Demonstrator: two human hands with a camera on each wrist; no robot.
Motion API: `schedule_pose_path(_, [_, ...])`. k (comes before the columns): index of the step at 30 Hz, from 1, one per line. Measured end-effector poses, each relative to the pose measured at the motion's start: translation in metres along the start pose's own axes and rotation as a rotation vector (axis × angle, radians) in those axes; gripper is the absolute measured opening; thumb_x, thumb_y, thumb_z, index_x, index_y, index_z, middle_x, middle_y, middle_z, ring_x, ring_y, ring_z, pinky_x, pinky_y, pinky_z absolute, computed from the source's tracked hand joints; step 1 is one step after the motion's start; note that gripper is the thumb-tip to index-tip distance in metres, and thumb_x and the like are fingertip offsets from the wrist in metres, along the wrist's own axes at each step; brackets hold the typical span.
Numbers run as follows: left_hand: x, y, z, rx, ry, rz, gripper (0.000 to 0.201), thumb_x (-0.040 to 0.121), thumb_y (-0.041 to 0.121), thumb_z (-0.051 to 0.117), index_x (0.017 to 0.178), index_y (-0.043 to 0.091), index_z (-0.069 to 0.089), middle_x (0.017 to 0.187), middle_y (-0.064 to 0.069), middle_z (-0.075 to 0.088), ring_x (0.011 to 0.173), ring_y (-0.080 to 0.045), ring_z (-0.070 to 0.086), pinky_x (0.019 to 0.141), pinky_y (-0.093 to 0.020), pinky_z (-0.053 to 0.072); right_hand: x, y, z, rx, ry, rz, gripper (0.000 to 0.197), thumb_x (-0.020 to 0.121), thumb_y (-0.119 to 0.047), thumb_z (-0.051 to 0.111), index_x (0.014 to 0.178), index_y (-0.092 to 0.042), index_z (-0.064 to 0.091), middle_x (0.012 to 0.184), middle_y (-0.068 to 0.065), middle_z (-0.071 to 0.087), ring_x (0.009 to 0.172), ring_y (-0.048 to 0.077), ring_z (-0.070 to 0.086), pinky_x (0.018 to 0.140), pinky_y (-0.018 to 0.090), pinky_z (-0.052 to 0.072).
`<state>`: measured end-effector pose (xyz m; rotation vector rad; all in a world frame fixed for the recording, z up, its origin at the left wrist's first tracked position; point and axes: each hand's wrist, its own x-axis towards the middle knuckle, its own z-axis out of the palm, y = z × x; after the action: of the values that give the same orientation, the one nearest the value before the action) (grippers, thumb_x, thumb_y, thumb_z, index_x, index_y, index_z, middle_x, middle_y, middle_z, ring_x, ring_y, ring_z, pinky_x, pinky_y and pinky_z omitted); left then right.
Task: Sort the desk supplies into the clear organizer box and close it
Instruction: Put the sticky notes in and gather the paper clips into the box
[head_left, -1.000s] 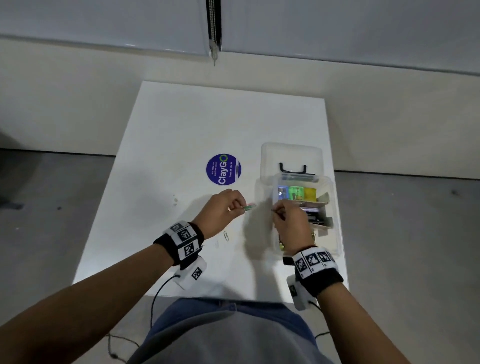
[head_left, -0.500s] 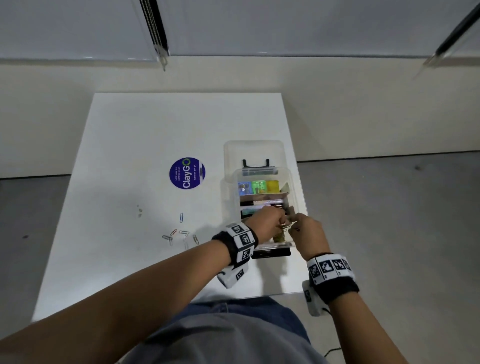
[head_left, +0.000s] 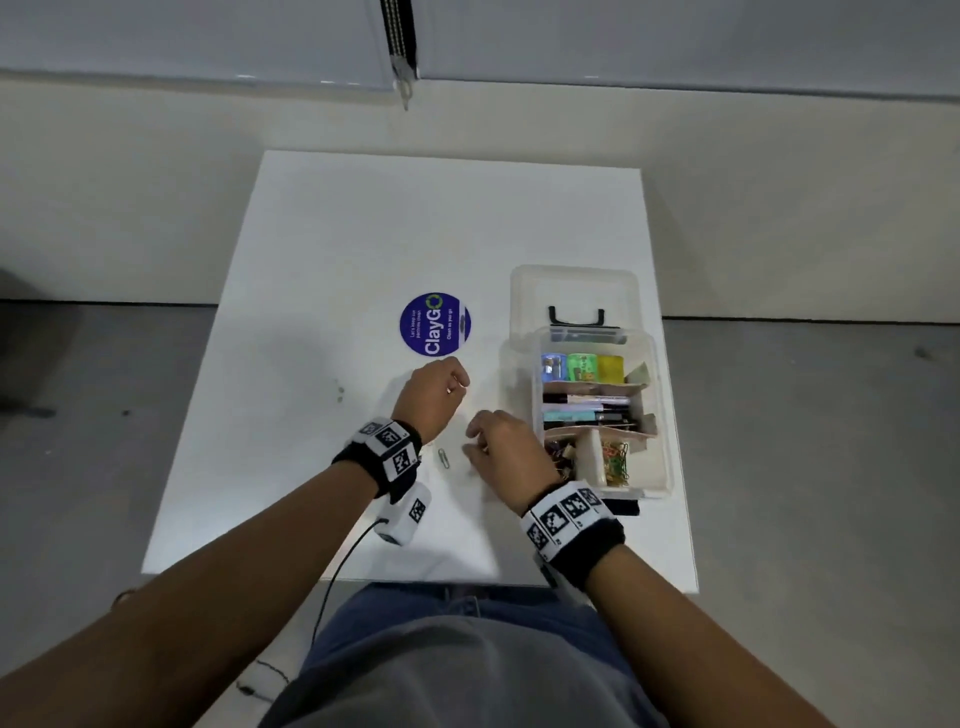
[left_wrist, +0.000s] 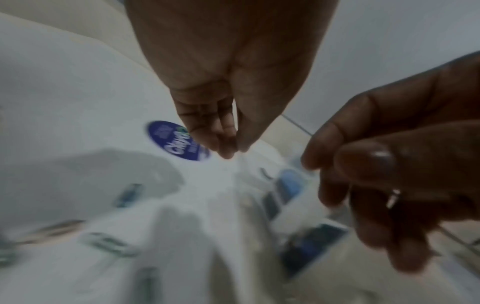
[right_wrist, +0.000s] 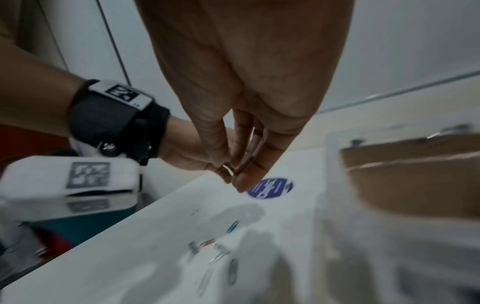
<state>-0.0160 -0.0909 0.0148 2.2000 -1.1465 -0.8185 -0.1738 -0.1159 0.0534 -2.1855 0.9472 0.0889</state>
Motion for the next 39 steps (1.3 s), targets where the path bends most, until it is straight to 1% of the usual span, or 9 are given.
schedule_pose_path(5, [-0.016,-0.077,-0.027,0.272,-0.215,-0.168,0.039,0.081,0.011,0.072,0.116,0.011,0.054,0.115,-0.013,0.053,0.102,-0.029,0.058,0.087,-0.036,0.047,0.035,-0.013,0.061,-0.059,-0.263,0.211,0.059,0.088,-0.035,0.062,0.132,-0.001,0.042,0.13,0.017,0.048,0.118,0.031,0.051,0.098,0.037,0.044])
schedule_pose_path(9, [-0.037,-0.106,-0.021,0.398,-0.315,-0.153,0.068,0.074,0.024,0.081,0.129,0.01,0.044,0.125,-0.012,0.043,0.109,-0.029,0.051,0.094,-0.039,0.047,0.049,-0.016,0.102,-0.159,-0.232,0.321,0.07,0.085,-0.042,0.063,0.133,0.001,0.035,0.131,0.017,0.042,0.119,0.03,0.046,0.096,0.038,0.046])
schedule_pose_path(13, [-0.041,-0.111,-0.003,0.357,-0.221,-0.057,0.046,0.081,0.013,0.074,0.12,0.005,0.05,0.119,-0.014,0.049,0.107,-0.03,0.052,0.09,-0.037,0.046,0.053,-0.025,0.116,-0.246,-0.208,0.257,0.044,0.092,-0.01,0.042,0.134,0.002,0.035,0.133,0.018,0.042,0.119,0.031,0.047,0.093,0.036,0.046])
schedule_pose_path(17, [-0.04,-0.118,0.002,0.367,-0.199,0.07,0.016,0.087,0.001,0.059,0.103,0.001,0.057,0.106,-0.017,0.055,0.093,-0.034,0.056,0.079,-0.04,0.044,0.057,-0.026,0.115,-0.288,-0.261,0.193,0.043,0.092,-0.001,0.041,0.135,0.003,0.036,0.131,0.021,0.045,0.116,0.035,0.052,0.092,0.039,0.048])
schedule_pose_path(24, [-0.037,-0.129,0.007,0.44,-0.231,0.106,0.013,0.09,0.0,0.052,0.103,0.003,0.055,0.111,-0.016,0.051,0.104,-0.032,0.049,0.085,-0.041,0.047,0.062,-0.025,0.104,-0.33,-0.314,0.228,0.039,0.092,-0.005,0.04,0.131,-0.003,0.042,0.131,0.018,0.045,0.119,0.033,0.047,0.092,0.039,0.047])
schedule_pose_path(30, [-0.039,-0.131,0.007,0.538,-0.206,0.181,0.017,0.091,0.001,0.049,0.107,0.005,0.052,0.11,-0.014,0.055,0.102,-0.034,0.053,0.079,-0.039,0.042,0.057,-0.022,0.104,-0.411,-0.332,0.053,0.047,0.091,0.0,0.044,0.136,-0.002,0.036,0.133,0.019,0.045,0.122,0.035,0.046,0.094,0.045,0.049])
schedule_pose_path(33, [-0.036,-0.131,-0.001,0.374,-0.136,0.137,0.017,0.091,-0.001,0.046,0.104,0.006,0.052,0.103,-0.01,0.057,0.093,-0.03,0.056,0.074,-0.035,0.041,0.061,-0.017,0.104,-0.327,-0.323,0.125,0.043,0.088,0.001,0.045,0.13,-0.002,0.039,0.127,0.018,0.052,0.114,0.035,0.052,0.089,0.041,0.048])
schedule_pose_path(37, [-0.025,-0.131,-0.016,-0.024,-0.097,-0.055,0.022,0.096,0.003,0.042,0.111,0.008,0.057,0.108,-0.012,0.051,0.084,-0.025,0.062,0.08,-0.033,0.052,0.066,-0.004,0.105,-0.254,-0.281,0.197,0.041,0.085,0.002,0.046,0.126,-0.002,0.041,0.122,0.019,0.054,0.11,0.035,0.055,0.087,0.041,0.047])
schedule_pose_path(39, [-0.018,-0.127,-0.021,-0.195,-0.126,-0.14,0.021,0.098,0.005,0.039,0.104,0.006,0.059,0.109,-0.014,0.052,0.078,-0.021,0.065,0.071,-0.026,0.055,0.067,0.0,0.103,-0.241,-0.281,0.195,0.04,0.085,0.001,0.047,0.125,-0.002,0.043,0.121,0.018,0.054,0.11,0.034,0.055,0.089,0.039,0.047])
